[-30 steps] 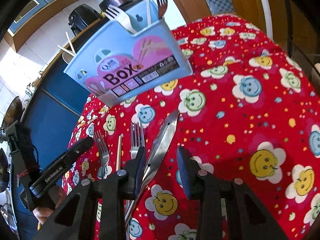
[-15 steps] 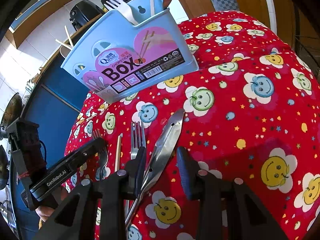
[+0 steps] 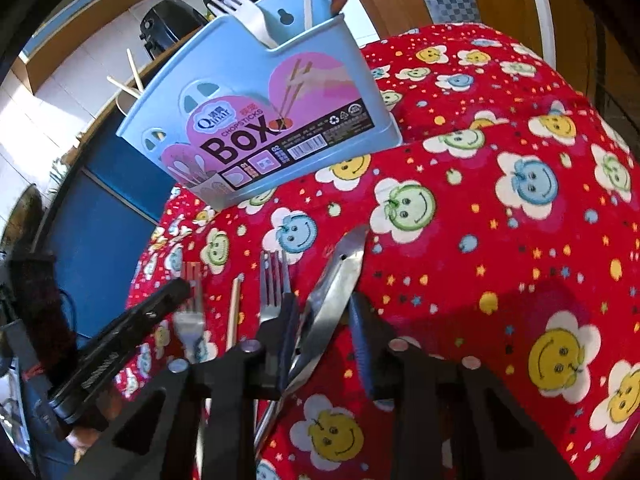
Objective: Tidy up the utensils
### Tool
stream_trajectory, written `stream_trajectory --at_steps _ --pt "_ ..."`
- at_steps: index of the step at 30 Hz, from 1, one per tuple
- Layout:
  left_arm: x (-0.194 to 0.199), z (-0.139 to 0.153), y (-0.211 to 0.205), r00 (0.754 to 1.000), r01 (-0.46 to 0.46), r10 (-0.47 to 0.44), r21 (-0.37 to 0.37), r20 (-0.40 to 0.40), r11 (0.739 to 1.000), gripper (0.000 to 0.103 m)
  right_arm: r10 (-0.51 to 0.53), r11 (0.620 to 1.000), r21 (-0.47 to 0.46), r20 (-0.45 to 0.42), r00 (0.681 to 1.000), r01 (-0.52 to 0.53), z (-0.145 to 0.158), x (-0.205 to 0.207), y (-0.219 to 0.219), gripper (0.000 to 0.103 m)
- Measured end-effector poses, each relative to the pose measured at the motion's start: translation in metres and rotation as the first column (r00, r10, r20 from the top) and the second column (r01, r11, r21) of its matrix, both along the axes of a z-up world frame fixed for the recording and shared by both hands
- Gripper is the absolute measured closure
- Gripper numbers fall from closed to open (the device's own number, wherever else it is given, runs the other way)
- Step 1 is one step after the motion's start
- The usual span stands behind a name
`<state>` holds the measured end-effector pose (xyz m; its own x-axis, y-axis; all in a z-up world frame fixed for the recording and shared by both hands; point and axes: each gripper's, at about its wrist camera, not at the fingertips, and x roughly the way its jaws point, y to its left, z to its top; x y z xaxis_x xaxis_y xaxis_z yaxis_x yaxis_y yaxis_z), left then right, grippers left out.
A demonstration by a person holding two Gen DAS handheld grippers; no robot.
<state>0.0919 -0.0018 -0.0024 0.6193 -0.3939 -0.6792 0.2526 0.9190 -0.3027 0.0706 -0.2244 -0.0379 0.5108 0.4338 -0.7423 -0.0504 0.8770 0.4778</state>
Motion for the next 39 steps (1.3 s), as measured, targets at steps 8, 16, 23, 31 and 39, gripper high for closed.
stream_trajectory --at_steps 8,16,23,31,39 --pt "-0.009 0.015 0.003 0.998 -0.012 0.013 -0.010 0.057 1.000 0.100 0.014 0.999 0.039 -0.005 1.000 -0.014 -0.001 0.010 0.004 0.093" --pt "-0.020 0.032 0.007 0.992 -0.018 0.019 -0.008 0.121 1.000 0.101 0.000 0.994 0.111 0.072 0.997 -0.008 0.014 -0.004 -0.005 0.096" --pt "-0.032 0.051 0.011 0.978 -0.053 0.052 -0.005 0.201 0.999 0.102 -0.029 0.998 0.062 0.224 0.974 0.016 0.053 -0.028 -0.009 0.097" --pt "-0.042 0.073 0.016 0.958 -0.090 0.086 0.002 0.274 0.996 0.101 -0.073 0.997 0.056 0.310 0.948 0.058 0.076 -0.042 -0.020 0.097" --pt "-0.046 0.091 0.020 0.942 -0.113 0.115 -0.023 0.314 0.993 0.101 -0.090 0.996 0.031 0.379 0.921 0.085 0.098 -0.047 -0.023 0.097"
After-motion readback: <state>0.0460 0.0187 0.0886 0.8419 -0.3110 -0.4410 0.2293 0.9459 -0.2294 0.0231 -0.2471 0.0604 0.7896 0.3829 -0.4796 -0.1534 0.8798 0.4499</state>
